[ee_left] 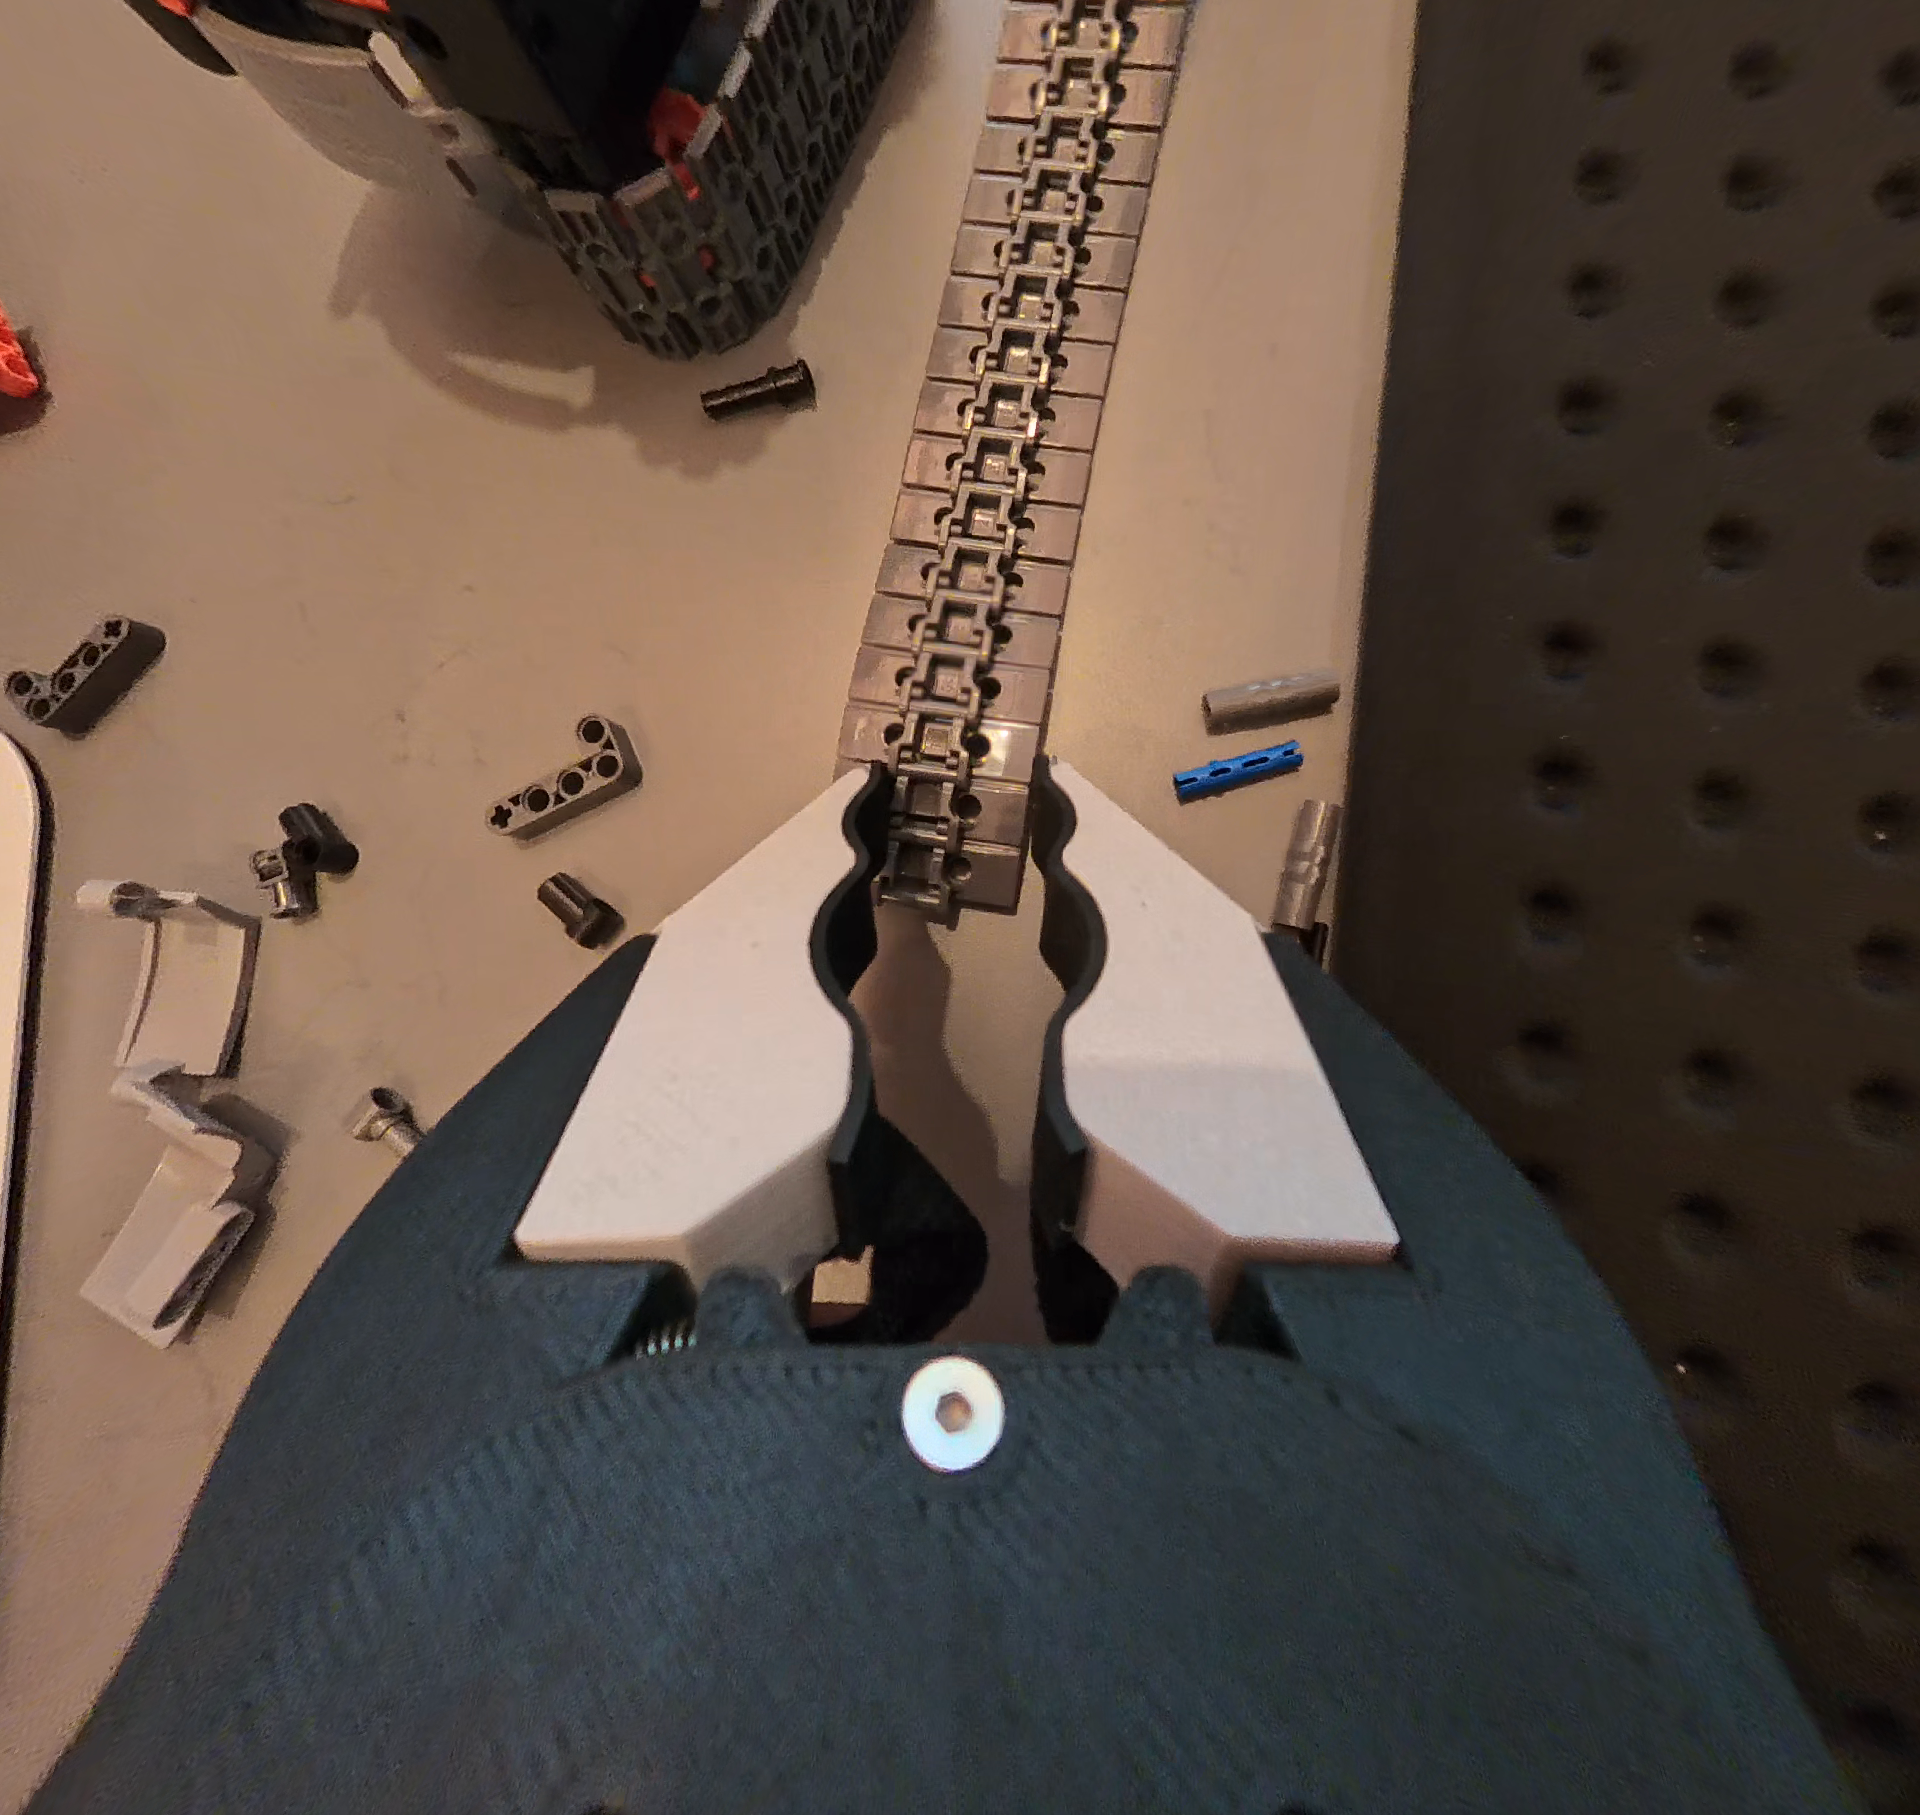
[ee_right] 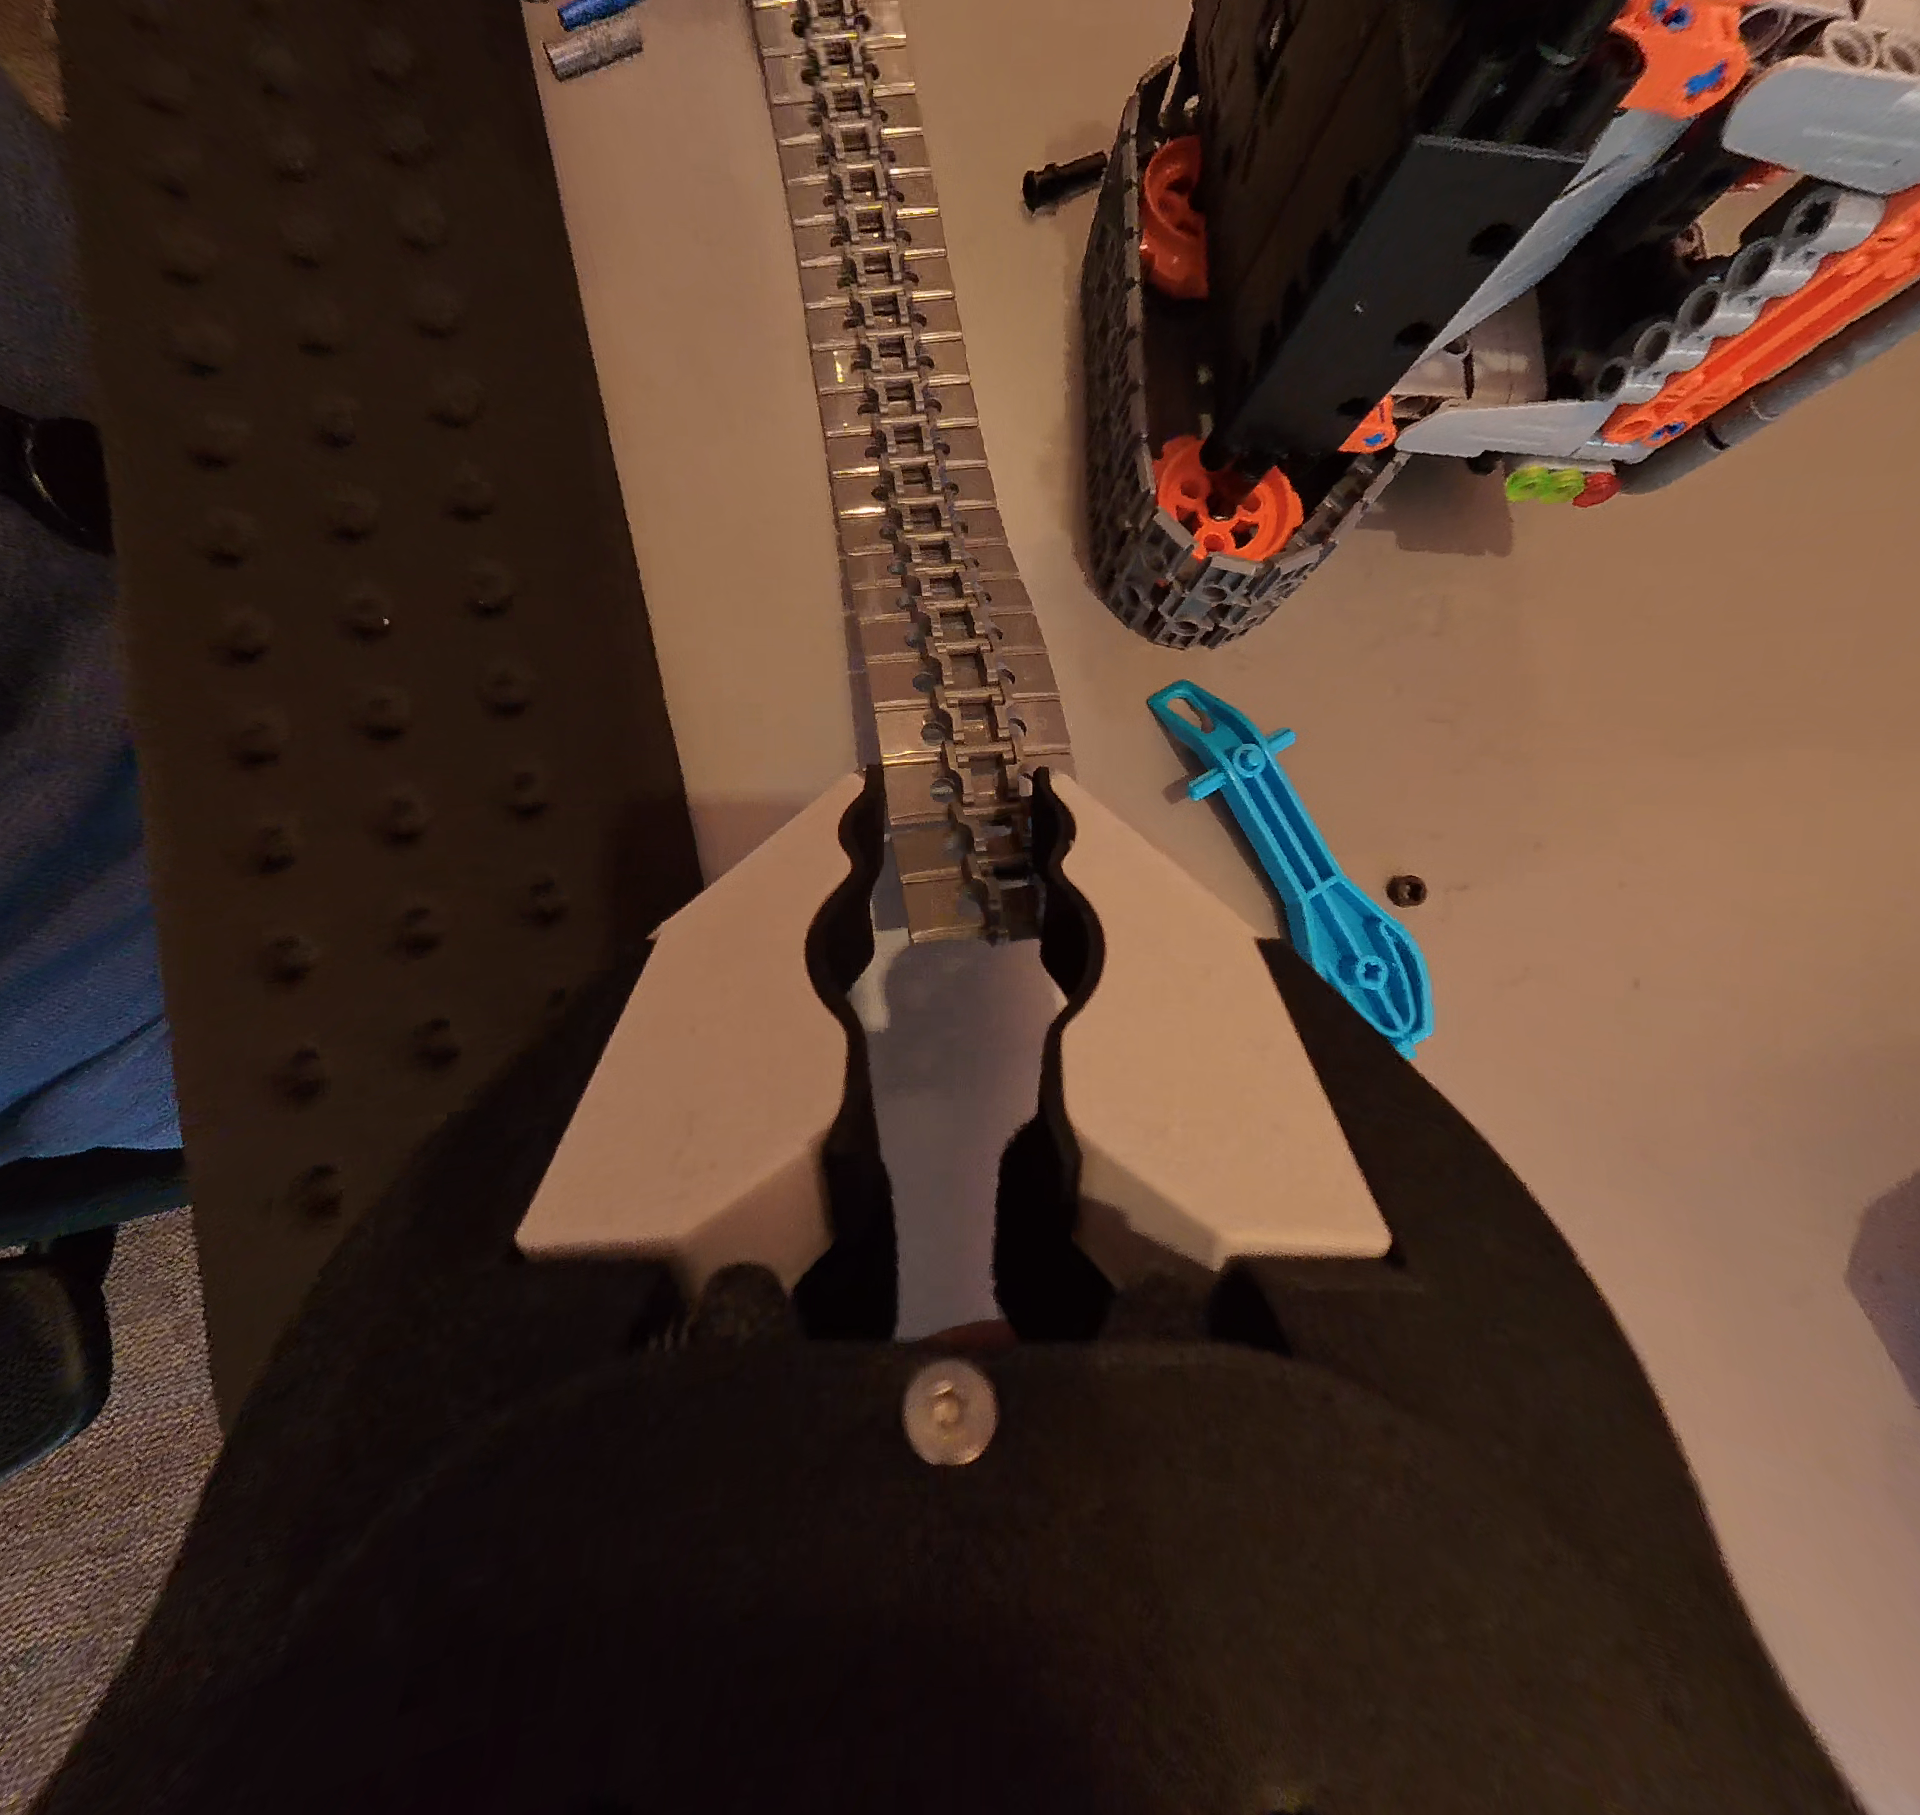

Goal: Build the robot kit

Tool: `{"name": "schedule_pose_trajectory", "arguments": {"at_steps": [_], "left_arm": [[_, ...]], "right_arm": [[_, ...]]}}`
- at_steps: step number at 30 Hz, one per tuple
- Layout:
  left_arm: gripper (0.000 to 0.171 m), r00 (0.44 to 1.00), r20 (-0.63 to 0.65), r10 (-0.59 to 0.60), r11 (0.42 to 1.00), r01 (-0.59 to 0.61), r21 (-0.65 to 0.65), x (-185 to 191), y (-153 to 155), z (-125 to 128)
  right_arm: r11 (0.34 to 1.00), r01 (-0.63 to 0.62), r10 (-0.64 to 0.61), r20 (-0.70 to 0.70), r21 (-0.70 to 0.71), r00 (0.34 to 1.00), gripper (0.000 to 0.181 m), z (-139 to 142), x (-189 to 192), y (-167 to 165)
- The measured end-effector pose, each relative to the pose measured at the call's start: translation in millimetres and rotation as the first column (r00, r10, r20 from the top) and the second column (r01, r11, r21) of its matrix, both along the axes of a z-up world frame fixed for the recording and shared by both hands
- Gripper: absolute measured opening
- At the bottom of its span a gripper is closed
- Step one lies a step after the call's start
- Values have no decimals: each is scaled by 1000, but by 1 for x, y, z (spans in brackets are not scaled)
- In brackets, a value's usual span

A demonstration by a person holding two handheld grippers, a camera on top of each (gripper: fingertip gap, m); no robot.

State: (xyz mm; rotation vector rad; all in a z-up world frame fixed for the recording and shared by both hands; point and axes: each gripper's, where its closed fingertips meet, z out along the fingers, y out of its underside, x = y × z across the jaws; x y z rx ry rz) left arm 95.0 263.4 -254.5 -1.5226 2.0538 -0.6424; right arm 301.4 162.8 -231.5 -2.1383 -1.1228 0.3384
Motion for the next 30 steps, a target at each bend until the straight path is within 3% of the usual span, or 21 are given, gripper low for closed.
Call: {"name": "schedule_pose_trajectory", "arguments": {"at_steps": [5, 6, 8, 13, 17, 20, 24, 30], "left_arm": [[28, 999, -37, -10, 1000, 10, 10, -1, 0, -2], [37, 999, -34, -6, 1000, 7, 7, 0, 2, 1], [50, 1000, -12, 12, 1000, -12, 6, 3, 8, 12], [54, 983, 171, 63, 997, -53, -61, 43, 24, 70], [50, 935, 291, 204, 946, -112, -303, 90, 55, 105], [46, 930, 210, 303, 870, -180, -458, 112, 78, 92], [42, 935, 113, 337, 776, -208, -596, 136, 82, 67], [22, 940, 138, 311, 723, -140, -676, 155, 69, 61]], "right_arm": [[998, 3, -2, 27, -56, 1000, 26, -17, 0, -6], [997, -1, 3, 27, -76, 1000, 26, -21, -1, -9], [997, -2, 3, 8, -83, 1000, 44, -20, -3, -11], [993, 122, -120, -210, -1, 970, 50, 32, 1, 19], [961, 275, -267, -378, -33, 886, 48, 59, 22, 57], [927, 363, -367, -438, -96, 821, 33, 57, 36, 81], [891, 433, -450, -405, -138, 796, 26, 38, 37, 105], [891, 434, -444, -459, -133, 770, 8, 34, 16, 125]]}}
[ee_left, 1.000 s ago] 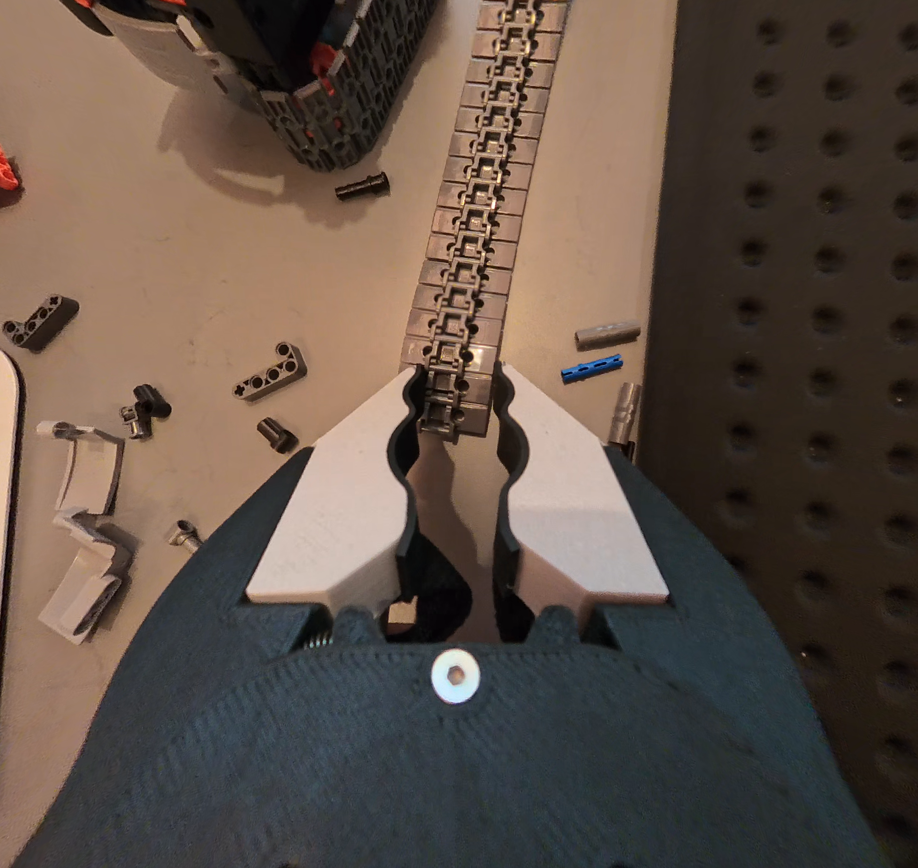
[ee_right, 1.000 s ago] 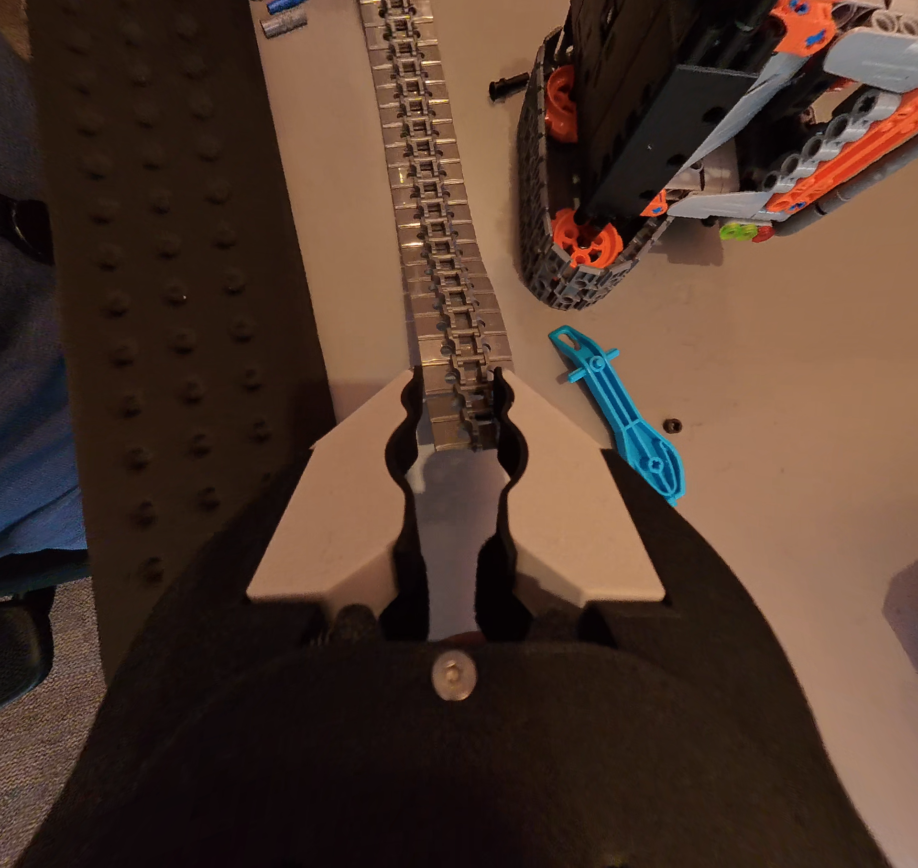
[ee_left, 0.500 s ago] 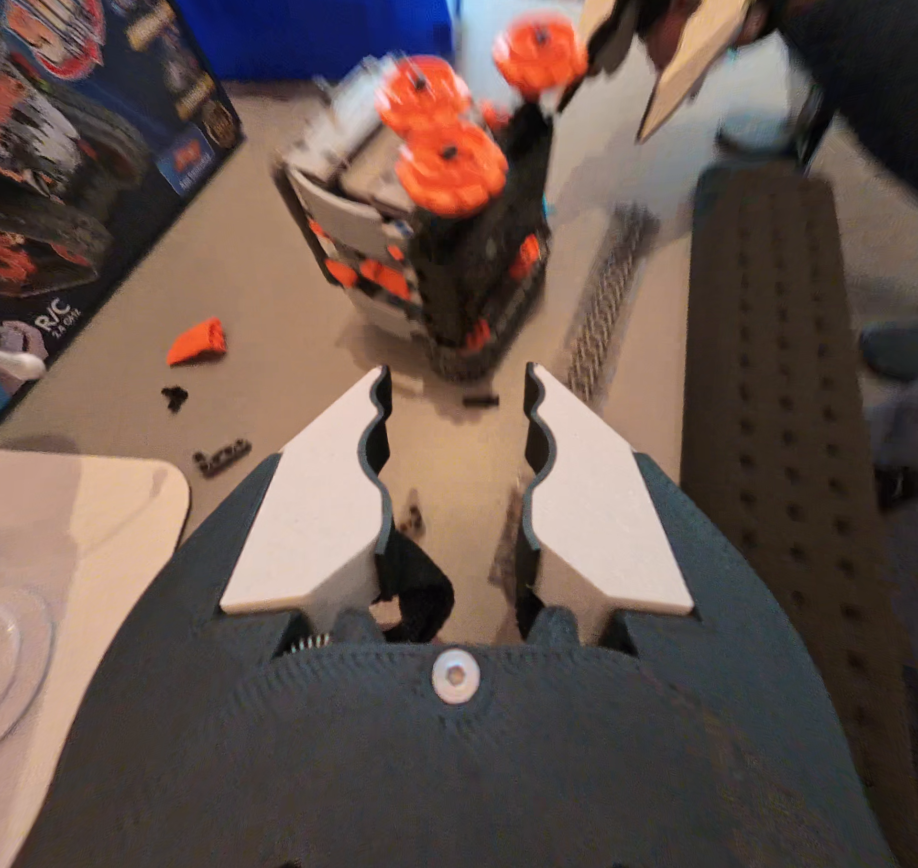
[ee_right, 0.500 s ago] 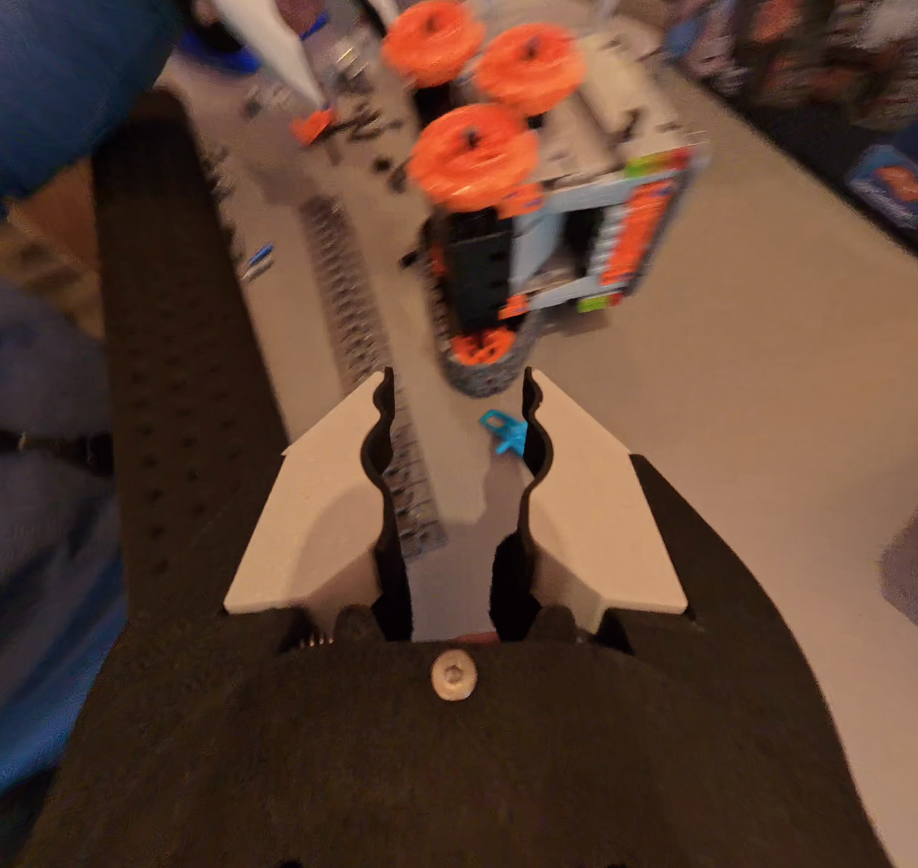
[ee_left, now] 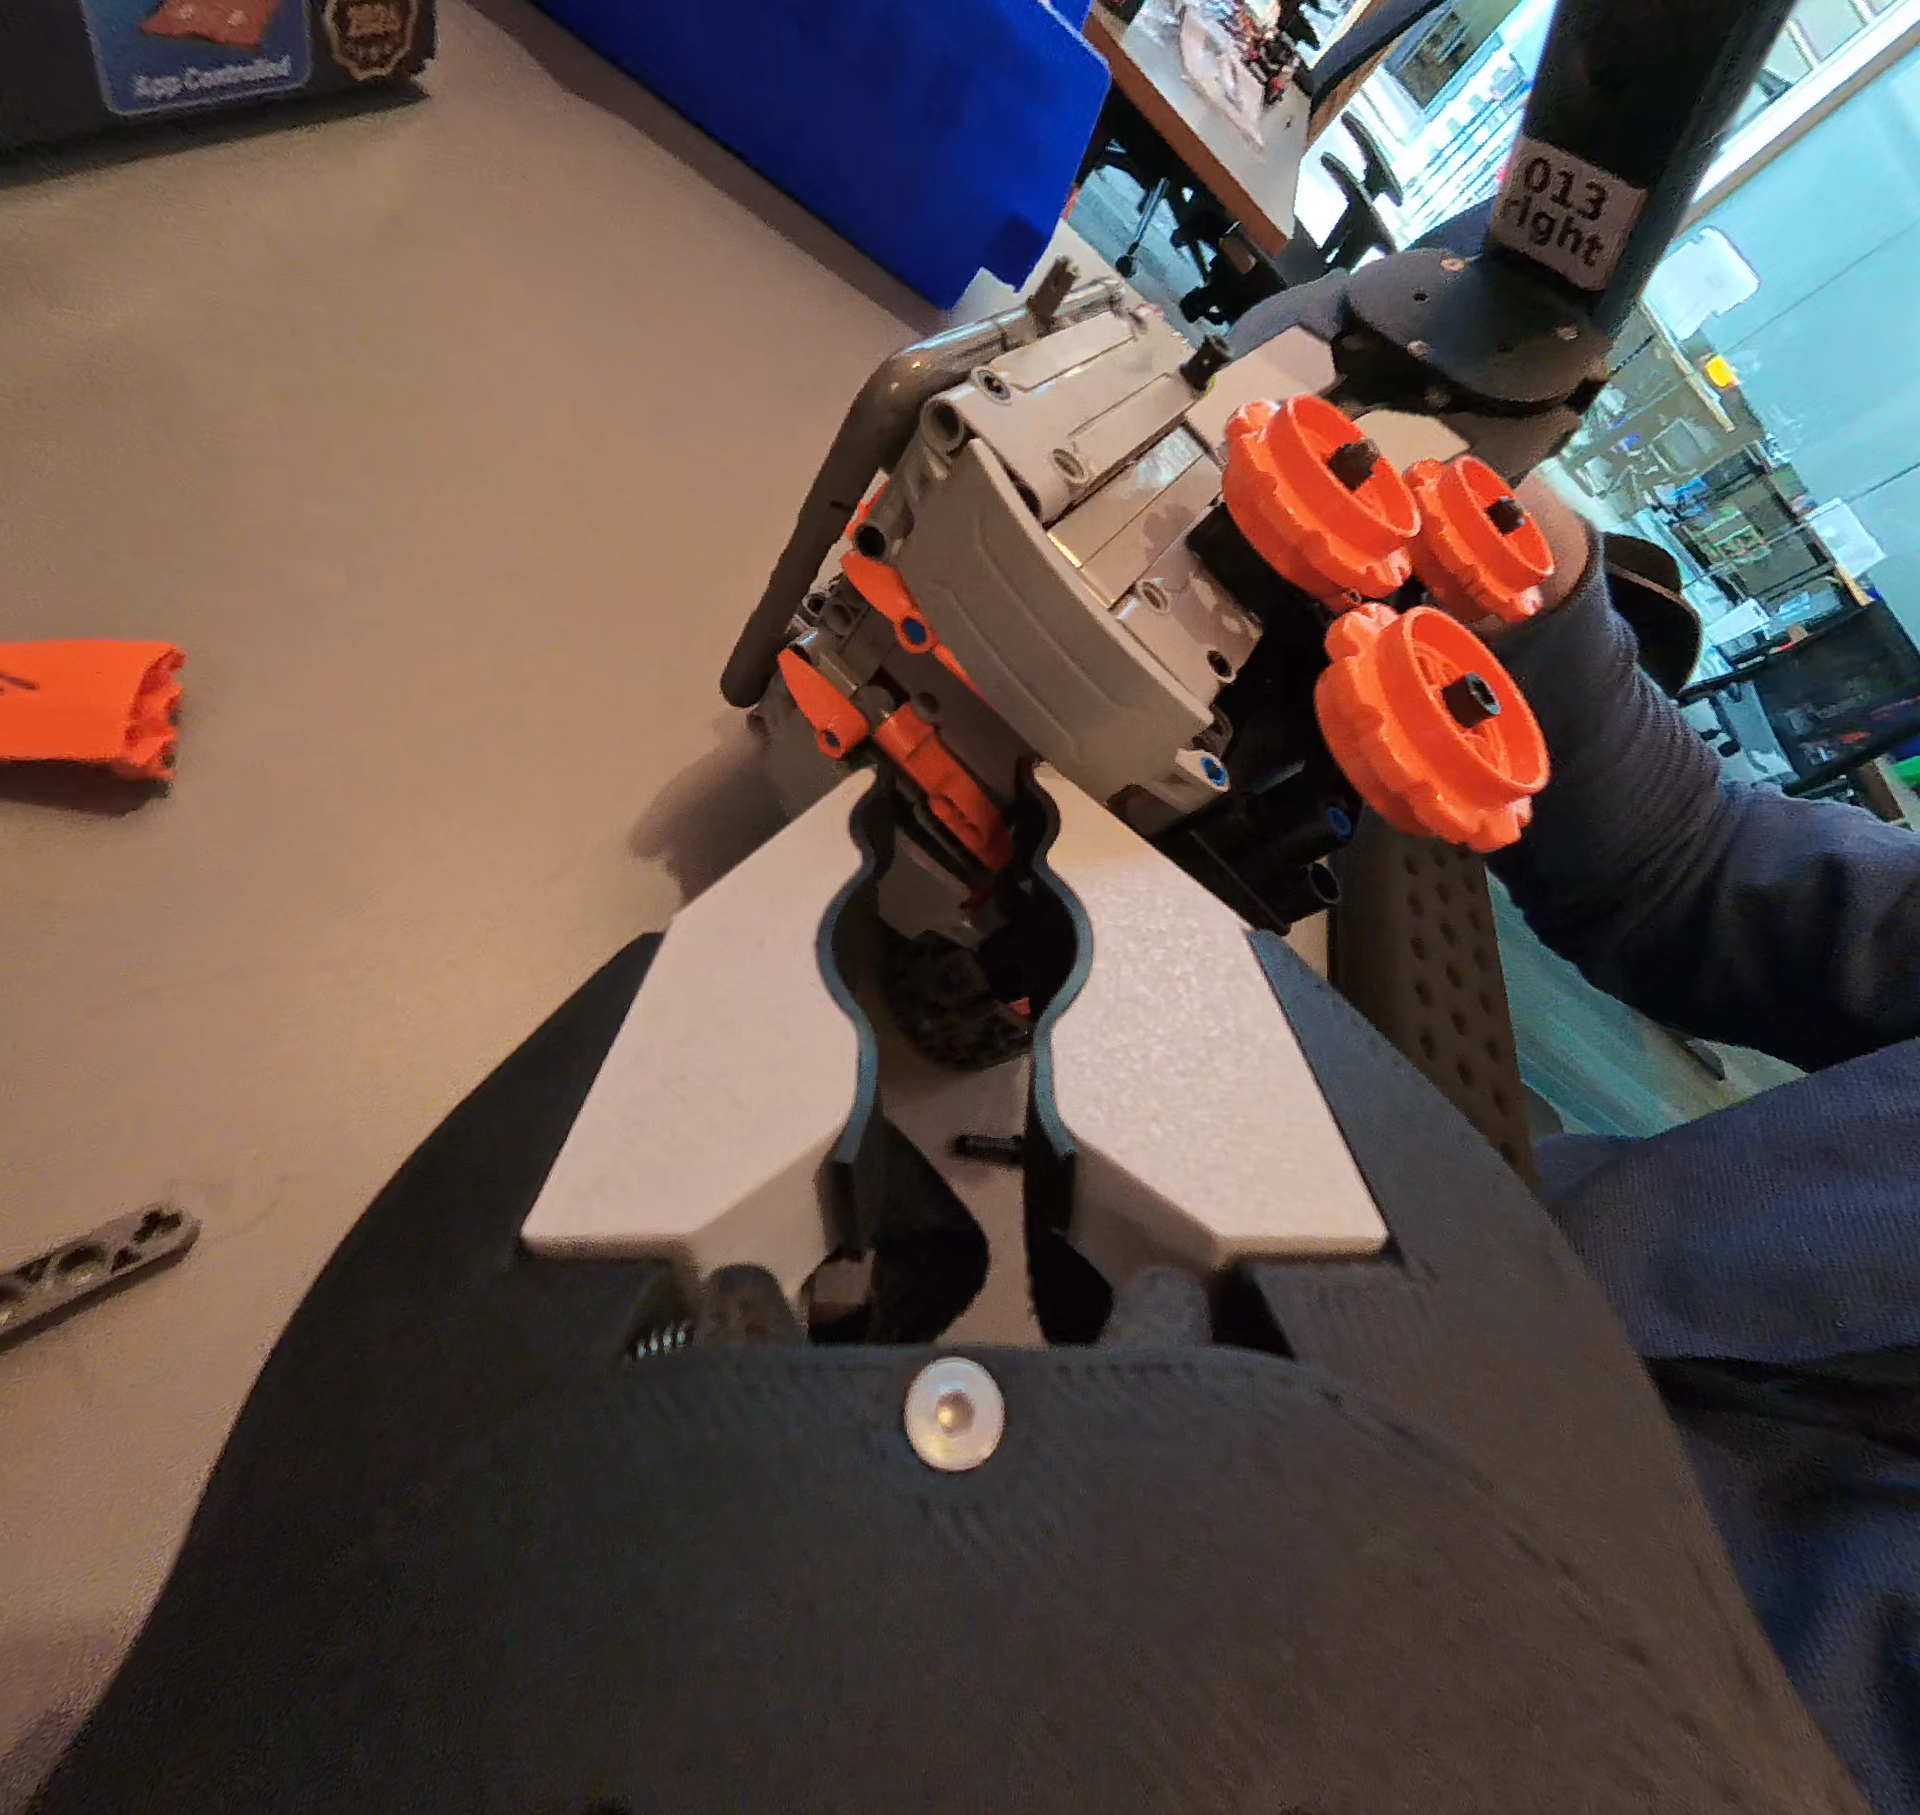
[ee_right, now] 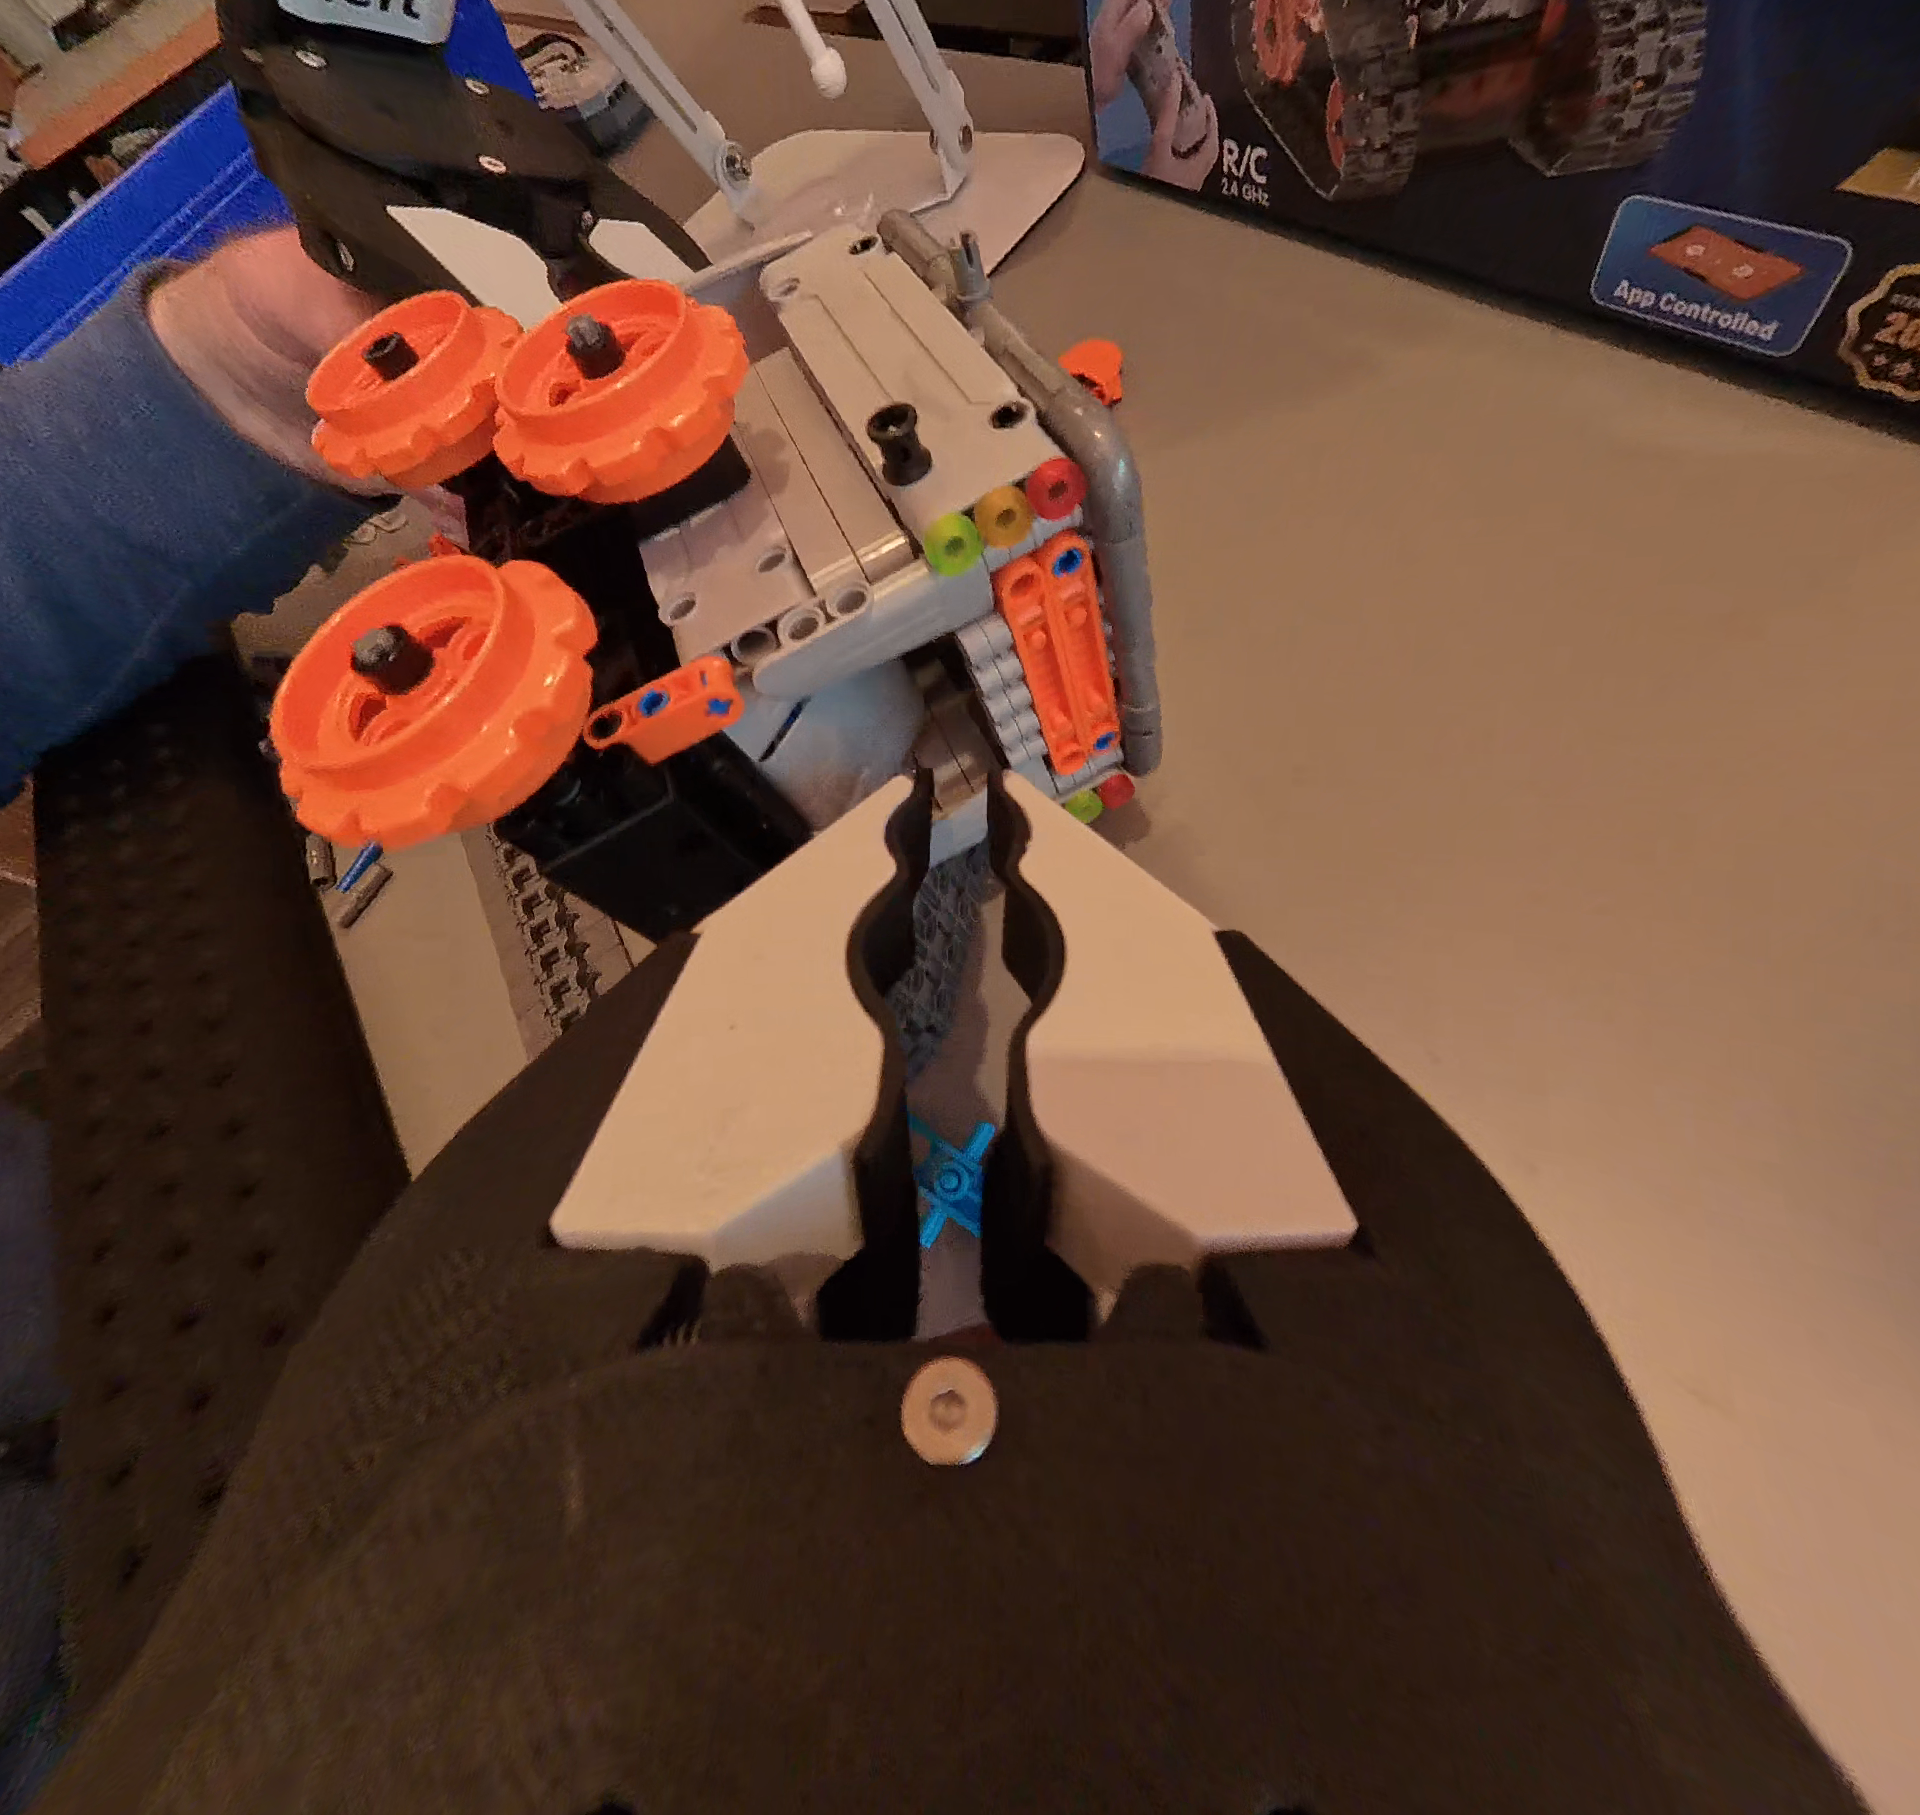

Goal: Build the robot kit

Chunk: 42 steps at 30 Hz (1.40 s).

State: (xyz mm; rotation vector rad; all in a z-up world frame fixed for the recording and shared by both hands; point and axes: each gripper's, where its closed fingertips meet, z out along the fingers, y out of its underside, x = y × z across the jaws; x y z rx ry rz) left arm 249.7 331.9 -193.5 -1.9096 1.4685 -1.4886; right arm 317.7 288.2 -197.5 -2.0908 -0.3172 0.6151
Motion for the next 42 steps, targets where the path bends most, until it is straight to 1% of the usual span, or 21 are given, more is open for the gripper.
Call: {"name": "schedule_pose_trajectory", "arguments": {"at_steps": [2, 4, 6, 10, 13, 14, 17, 21, 25, 27, 29, 32, 34, 35, 36, 37, 38, 40, 42], "left_arm": [[15, 1000, 24, -11, 1000, 11, 21, 4, -5, 2], [12, 999, 38, -15, 999, 14, 42, 7, -9, 4], [1, 999, 49, -20, 998, 17, 58, 11, -12, 5], [0, 997, 79, -24, 996, 17, 85, 14, -13, 10], [0, 992, 118, -40, 984, 19, 176, 14, -16, 14], [0, 991, 122, -51, 975, 23, 219, 12, -18, 15], [2, 986, 138, -90, 922, 31, 386, 6, -28, 15], [0, 983, 155, -102, 858, 8, 514, 0, -38, 14], [0, 977, 185, -109, 797, -25, 603, -6, -42, 17], [0, 972, 198, -128, 746, -37, 665, -10, -47, 18], [1, 966, 211, -149, 690, -51, 722, -14, -54, 19], [3, 959, 207, -191, 565, -65, 822, -23, -64, 19], [5, 958, 211, -196, 519, -82, 851, -26, -69, 19], [5, 957, 211, -200, 472, -94, 876, -27, -71, 18], [5, 954, 202, -220, 388, -105, 916, -29, -74, 18], [5, 954, 183, -236, 318, -102, 943, -31, -78, 16], [5, 953, 171, -248, 272, -101, 957, -33, -82, 14], [3, 951, 161, -265, 229, -100, 968, -35, -92, 9], [2, 956, 124, -264, 182, -77, 980, -36, -91, -1]], "right_arm": [[999, 3, -2, -8, 36, 1000, 6, 5, -4, 4], [998, 5, -4, -12, 65, 1000, 0, 10, -8, 6], [997, 14, -17, 39, 77, 999, 0, 10, -6, 8], [990, 14, -27, 91, 140, 995, 0, 15, -4, 9], [976, 3, -43, 175, 219, 984, 0, 23, -2, 8], [970, -5, -49, 214, 245, 976, 0, 25, -1, 7], [946, -48, -56, 308, 321, 950, 0, 29, -5, 2], [903, -124, -44, 376, 411, 925, 0, 31, -21, -10], [859, -163, -89, 456, 485, 886, 0, 36, -28, -18], [837, -189, -106, 491, 513, 865, 0, 37, -32, -23], [805, -240, -122, 547, 543, 828, 0, 38, -39, -31], [755, -326, -135, 622, 569, 771, 0, 37, -51, -44], [723, -378, -153, 668, 578, 729, 0, 36, -55, -50], [705, -407, -168, 695, 580, 699, 0, 35, -56, -52], [690, -436, -181, 721, 578, 669, 0, 33, -58, -54], [689, -454, -179, 740, 565, 649, 0, 29, -59, -56], [697, -465, -172, 757, 546, 631, 0, 23, -58, -57], [701, -475, -177, 775, 532, 607, 0, 15, -57, -58], [710, -478, -164, 782, 517, 602, 0, 11, -58, -58]]}}
